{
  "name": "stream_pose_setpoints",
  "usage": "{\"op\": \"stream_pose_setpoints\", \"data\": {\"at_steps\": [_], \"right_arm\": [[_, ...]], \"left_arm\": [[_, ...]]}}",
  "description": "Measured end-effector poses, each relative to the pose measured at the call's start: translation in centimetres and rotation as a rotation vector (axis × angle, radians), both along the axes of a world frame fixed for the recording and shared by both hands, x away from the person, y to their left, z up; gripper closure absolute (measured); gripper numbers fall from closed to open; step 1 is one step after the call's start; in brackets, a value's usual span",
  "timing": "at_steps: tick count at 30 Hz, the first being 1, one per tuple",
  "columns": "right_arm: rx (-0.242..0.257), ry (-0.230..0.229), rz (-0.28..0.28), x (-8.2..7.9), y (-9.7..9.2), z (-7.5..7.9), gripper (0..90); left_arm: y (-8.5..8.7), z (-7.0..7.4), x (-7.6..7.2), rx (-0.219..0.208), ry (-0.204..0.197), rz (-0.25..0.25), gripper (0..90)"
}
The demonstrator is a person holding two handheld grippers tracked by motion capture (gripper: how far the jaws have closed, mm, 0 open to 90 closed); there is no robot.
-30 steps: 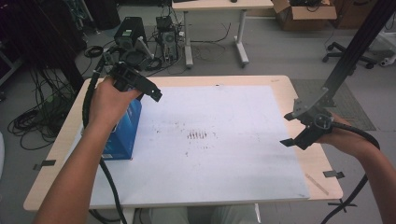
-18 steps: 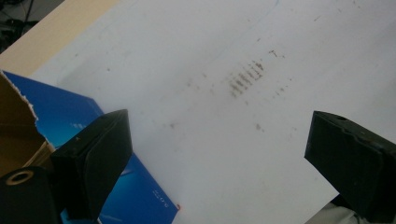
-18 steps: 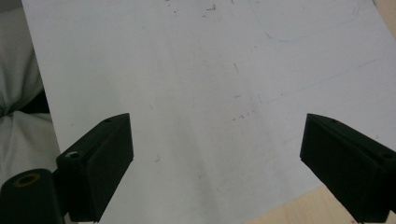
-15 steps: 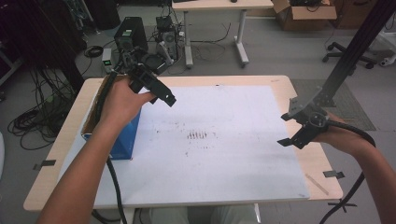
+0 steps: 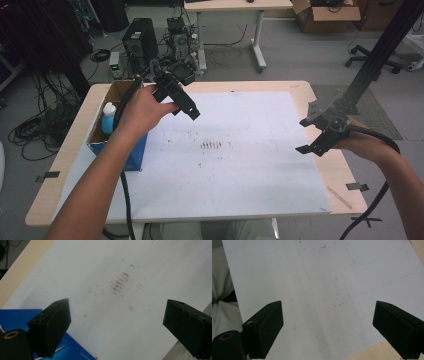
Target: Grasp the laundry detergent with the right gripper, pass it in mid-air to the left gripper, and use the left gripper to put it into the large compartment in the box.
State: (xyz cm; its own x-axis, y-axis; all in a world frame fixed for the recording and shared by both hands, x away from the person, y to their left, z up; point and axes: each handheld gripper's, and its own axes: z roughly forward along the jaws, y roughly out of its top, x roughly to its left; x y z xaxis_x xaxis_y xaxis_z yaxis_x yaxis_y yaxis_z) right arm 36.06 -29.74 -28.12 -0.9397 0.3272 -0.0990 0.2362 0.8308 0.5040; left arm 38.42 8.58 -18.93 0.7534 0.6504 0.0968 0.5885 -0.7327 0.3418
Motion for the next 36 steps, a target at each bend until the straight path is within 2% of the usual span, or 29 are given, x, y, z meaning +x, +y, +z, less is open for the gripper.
{"op": "stream_pose_setpoints", "data": {"at_steps": [15,24,36], "right_arm": [[0.001,0.001,-0.01,0.3,-0.1,0.3,9.4],[0.002,-0.002,-0.009,0.9,0.4,0.8,9.4],[-0.001,0.0,-0.002,1.5,0.8,0.6,9.3]], "left_arm": [[-2.1,-0.7,-0.6,0.038,0.011,-0.145,8.0],[-2.9,-1.1,-1.1,0.059,0.005,-0.209,7.9],[-4.9,-1.9,-1.8,0.094,0.003,-0.278,7.8]]}}
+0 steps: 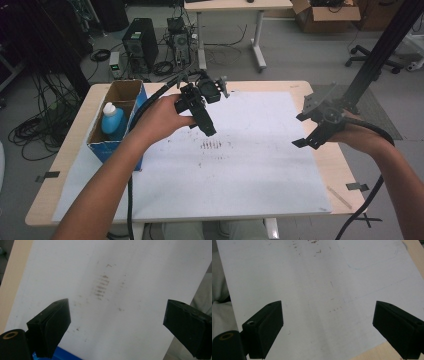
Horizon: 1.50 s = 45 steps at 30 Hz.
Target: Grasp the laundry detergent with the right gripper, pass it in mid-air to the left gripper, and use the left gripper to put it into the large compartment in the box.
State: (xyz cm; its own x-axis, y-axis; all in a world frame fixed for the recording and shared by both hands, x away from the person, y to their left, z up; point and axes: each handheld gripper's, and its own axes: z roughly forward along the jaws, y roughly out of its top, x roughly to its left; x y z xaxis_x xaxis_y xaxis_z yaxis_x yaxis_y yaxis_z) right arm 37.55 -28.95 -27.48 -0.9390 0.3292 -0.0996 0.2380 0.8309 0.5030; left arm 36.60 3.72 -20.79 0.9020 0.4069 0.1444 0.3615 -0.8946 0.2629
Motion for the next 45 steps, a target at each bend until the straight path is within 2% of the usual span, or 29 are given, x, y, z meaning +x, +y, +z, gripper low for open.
{"op": "stream_pose_setpoints", "data": {"at_steps": [20,45], "right_arm": [[0.0,-0.004,0.009,-0.11,0.19,0.41,9.3],[-0.002,-0.002,0.012,-0.03,0.46,0.32,9.3]], "left_arm": [[-0.71,-0.54,-0.24,-0.011,0.008,-0.008,7.8],[-0.38,-0.34,0.03,-0.025,0.006,0.0,7.8]]}}
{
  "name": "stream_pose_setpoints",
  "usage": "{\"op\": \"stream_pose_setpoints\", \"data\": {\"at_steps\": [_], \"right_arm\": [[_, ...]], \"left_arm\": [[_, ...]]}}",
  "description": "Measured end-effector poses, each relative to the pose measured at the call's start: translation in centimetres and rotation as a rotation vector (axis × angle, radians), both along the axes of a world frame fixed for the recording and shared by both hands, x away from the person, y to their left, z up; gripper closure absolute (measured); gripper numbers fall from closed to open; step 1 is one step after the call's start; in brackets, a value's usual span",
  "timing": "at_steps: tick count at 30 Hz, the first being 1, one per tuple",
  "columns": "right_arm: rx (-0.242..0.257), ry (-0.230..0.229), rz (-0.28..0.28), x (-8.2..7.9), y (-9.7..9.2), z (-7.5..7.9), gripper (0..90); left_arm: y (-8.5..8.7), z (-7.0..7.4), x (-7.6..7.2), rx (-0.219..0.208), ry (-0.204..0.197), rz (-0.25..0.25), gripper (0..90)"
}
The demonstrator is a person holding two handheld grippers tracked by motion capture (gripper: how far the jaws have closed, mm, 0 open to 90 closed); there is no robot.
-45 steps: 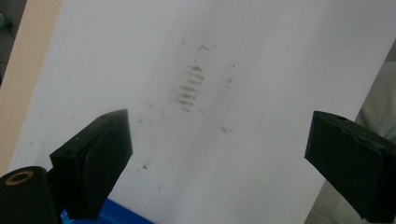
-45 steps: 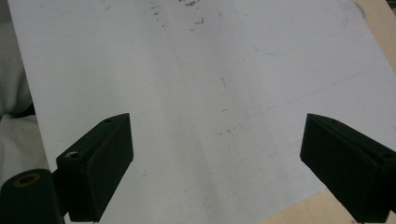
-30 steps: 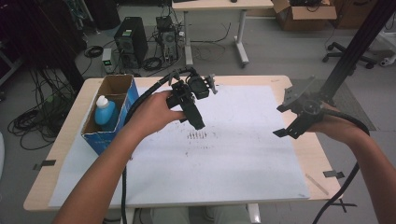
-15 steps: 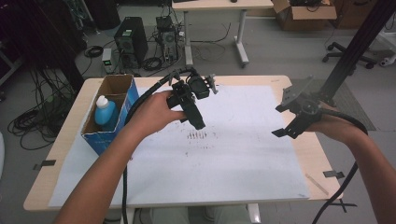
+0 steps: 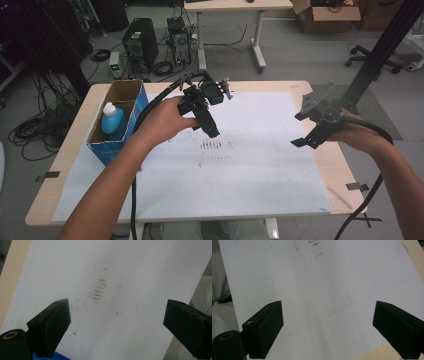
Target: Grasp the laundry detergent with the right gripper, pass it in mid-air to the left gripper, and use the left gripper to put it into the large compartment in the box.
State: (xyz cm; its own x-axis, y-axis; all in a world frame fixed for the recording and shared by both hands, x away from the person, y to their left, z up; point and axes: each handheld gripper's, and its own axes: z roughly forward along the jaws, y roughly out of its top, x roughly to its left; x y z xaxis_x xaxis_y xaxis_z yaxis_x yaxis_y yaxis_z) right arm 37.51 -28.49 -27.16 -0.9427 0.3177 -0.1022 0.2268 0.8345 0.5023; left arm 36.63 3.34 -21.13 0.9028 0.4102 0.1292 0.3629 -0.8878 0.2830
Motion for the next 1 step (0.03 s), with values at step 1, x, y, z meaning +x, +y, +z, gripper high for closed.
{"op": "stream_pose_setpoints", "data": {"at_steps": [1], "right_arm": [[0.0,0.002,-0.002,-0.01,-0.02,-0.02,9.3]], "left_arm": [[0.01,0.0,0.03,-0.001,0.0,0.0,7.8]]}}
